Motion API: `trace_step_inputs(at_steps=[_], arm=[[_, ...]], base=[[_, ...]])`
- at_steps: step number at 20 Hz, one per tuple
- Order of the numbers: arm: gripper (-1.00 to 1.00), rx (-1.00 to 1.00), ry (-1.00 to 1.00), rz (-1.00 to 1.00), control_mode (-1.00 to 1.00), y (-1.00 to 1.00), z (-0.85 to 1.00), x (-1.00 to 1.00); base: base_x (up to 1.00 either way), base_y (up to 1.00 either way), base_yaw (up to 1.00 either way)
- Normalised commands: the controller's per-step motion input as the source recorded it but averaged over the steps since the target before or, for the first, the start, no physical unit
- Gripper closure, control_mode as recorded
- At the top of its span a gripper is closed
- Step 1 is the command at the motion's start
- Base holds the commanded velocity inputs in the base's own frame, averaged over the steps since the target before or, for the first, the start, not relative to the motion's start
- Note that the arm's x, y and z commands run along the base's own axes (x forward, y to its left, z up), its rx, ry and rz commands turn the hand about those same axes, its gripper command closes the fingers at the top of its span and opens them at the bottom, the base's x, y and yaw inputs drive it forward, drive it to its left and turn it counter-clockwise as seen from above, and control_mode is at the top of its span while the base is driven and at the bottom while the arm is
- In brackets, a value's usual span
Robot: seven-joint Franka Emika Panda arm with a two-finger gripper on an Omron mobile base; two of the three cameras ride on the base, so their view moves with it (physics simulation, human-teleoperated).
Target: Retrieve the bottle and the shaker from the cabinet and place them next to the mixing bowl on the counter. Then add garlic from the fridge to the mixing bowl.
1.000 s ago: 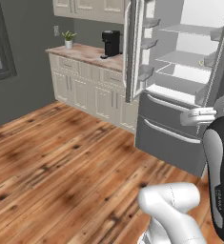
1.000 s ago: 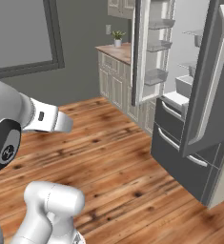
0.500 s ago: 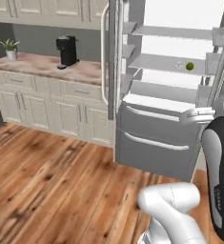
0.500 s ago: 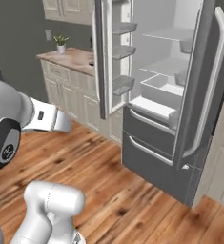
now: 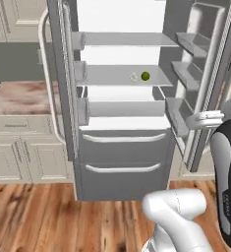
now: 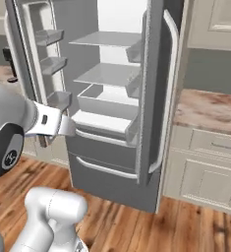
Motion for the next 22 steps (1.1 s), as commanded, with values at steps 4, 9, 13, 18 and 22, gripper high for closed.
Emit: trace_step_inputs(at_steps=[4,9,13,18,22], arm=[[-1.00,0.00,0.00,0.00,1.00,0.00,0.00,0.00],[-1.00,0.00,0.00,0.00,1.00,0.00,0.00,0.00],[-1.00,0.00,0.00,0.00,1.00,0.00,0.00,0.00],[-1.00,0.00,0.00,0.00,1.00,0.00,0.00,0.00],[-1.00,0.00,0.00,0.00,1.00,0.00,0.00,0.00]], base=[[0.84,0.79,-0.31],[0.03,0.06,-0.04],[0.53,0.00,-0.22],[0.85,0.24,-0.45],[0.79,0.53,-0.39]])
